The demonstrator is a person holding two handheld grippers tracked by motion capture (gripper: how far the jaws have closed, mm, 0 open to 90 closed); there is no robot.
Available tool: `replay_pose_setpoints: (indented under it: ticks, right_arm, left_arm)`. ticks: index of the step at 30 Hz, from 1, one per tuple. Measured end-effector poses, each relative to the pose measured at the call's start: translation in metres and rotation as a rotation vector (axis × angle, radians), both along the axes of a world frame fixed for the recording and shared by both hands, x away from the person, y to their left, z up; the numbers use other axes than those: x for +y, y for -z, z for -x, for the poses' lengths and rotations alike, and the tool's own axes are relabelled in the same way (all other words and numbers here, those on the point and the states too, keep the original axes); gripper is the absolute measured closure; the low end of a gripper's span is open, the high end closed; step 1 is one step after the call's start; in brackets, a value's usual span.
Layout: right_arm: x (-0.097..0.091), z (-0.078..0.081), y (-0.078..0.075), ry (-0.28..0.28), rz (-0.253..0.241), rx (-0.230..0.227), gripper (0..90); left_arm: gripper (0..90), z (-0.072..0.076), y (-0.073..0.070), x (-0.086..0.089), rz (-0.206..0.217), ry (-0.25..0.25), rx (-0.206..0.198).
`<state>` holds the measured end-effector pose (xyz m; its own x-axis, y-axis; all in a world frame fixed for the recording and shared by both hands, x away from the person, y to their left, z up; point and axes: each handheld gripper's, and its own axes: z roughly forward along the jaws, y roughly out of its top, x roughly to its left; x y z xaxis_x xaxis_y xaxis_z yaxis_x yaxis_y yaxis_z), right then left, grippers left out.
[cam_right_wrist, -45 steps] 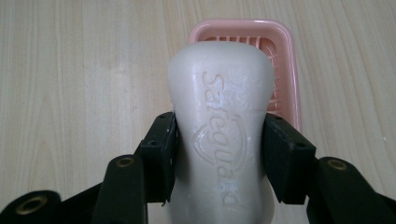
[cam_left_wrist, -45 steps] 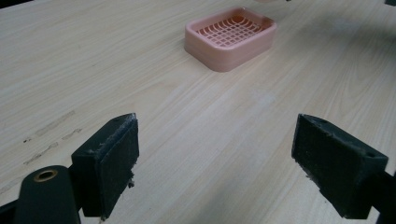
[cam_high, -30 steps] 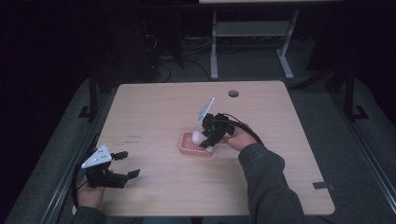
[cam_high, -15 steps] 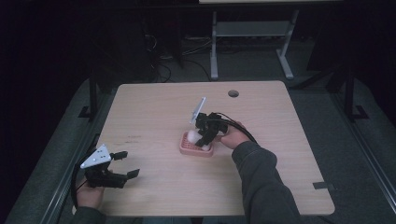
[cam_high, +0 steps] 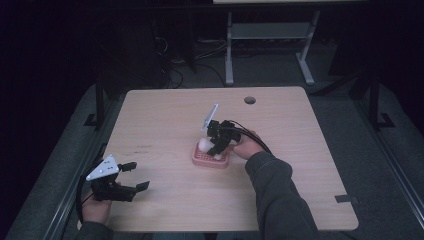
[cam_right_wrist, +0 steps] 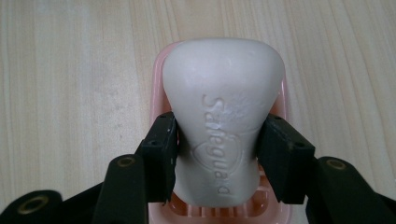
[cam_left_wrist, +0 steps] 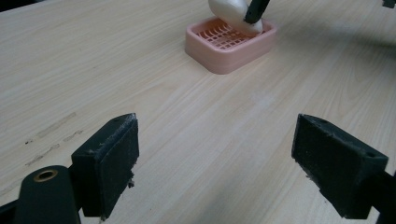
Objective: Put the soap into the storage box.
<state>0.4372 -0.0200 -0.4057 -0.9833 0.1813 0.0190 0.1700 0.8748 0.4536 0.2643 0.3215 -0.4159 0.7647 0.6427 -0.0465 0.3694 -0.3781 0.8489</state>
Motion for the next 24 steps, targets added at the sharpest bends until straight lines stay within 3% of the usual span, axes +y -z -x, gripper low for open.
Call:
replay_pose_setpoints:
  ticks: [24]
  right_arm:
    - [0.0042,-0.0039,0.0088,0.026,0.017,0.010,49.0]
  left_arm:
    - [14.8,-0.0001,0.0001,-0.0001,0.002,0.002,0.002]
